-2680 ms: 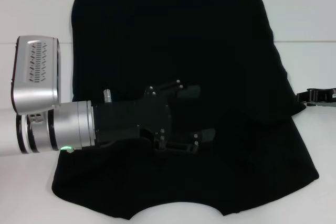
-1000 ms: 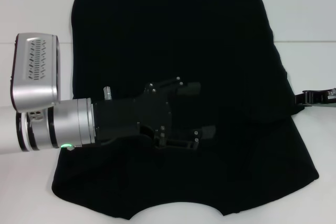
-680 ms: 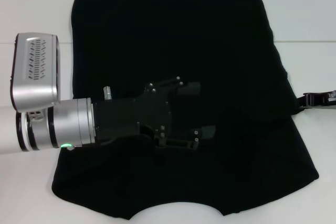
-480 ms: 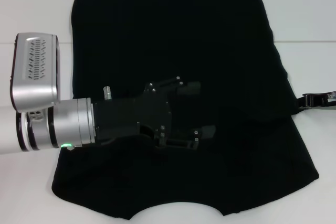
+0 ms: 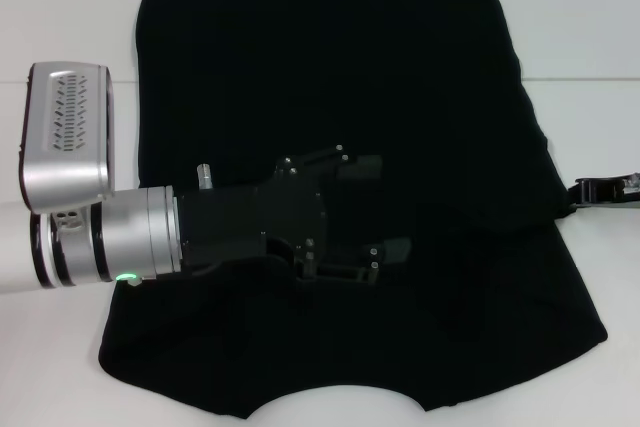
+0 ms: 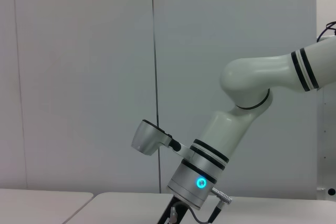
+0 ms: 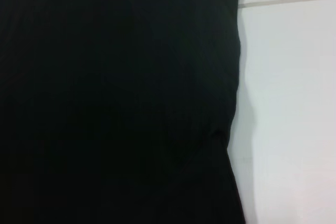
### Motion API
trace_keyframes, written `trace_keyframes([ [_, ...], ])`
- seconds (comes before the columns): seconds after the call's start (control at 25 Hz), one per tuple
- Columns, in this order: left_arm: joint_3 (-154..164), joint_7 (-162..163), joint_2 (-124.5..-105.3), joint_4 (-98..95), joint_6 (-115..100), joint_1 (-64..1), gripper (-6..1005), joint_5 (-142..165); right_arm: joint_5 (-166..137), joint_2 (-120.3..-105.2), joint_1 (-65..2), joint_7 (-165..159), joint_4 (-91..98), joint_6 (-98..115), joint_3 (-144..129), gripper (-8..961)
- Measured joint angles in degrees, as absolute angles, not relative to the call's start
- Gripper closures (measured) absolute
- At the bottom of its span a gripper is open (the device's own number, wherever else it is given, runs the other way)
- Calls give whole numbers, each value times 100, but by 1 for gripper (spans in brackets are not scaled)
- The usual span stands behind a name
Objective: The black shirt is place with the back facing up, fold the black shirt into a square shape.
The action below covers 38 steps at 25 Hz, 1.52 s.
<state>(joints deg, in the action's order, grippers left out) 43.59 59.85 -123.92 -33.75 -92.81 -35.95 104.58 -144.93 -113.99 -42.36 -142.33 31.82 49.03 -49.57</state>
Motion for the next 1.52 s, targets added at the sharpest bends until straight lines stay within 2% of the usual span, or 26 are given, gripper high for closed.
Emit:
trace_keyframes([
  [0.04, 4359, 5985, -12392, -3375, -9281, -3595, 62, 10458, -14493, -11399, -4236, -14225, 3181, 4910, -4957, 736],
  [0.28, 4284, 5985, -12392, -3375, -9285, -3588, 62, 10458, -14500, -11396, -4237, -14218, 3187, 4951, -4960, 908],
  [0.48, 4231, 5985, -12392, -3374, -9305, -3586, 62, 10458, -14502, -11391, -4245, -14214, 3205, 4974, -4966, 922],
  [1.0, 4227, 5976, -12392, -3355, -9313, -3559, 63, 10459, -14166, -11432, -4509, -14062, 3541, 5198, -4916, 866],
  [1.52, 4228, 5976, -12400, -3371, -9326, -3568, 63, 10459, -14172, -11700, -5062, -14062, 3170, 4676, -4958, 809],
])
